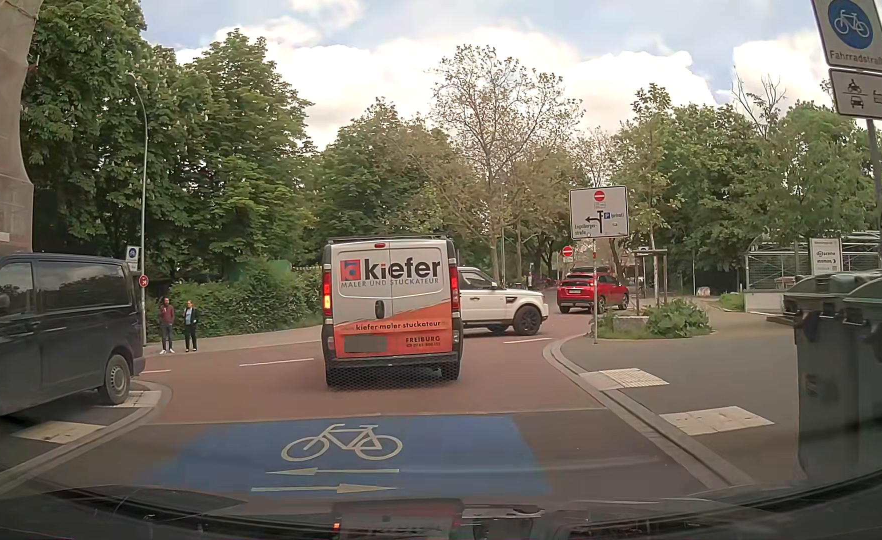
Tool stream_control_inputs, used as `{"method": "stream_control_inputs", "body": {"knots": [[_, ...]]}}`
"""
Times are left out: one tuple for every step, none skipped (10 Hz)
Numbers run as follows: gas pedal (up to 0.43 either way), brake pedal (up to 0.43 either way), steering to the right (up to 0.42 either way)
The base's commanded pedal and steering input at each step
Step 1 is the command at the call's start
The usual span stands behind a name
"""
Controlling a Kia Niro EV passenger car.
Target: Follow the waypoints while adhering to traffic rules and regulations
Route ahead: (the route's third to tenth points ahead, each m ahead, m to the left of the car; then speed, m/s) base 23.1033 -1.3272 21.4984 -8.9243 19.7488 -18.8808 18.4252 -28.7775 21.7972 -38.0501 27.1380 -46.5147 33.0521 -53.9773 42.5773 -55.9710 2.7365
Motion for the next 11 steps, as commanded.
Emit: {"method": "stream_control_inputs", "body": {"knots": [[0.000,0.122,0.004],[0.000,0.116,0.004],[0.000,0.104,0.004],[0.000,0.104,0.002],[0.000,0.104,-0.001],[0.000,0.098,-0.003],[0.000,0.079,-0.004],[0.000,0.055,-0.006],[0.000,0.006,-0.007],[0.000,0.000,-0.008],[0.000,0.000,-0.010]]}}
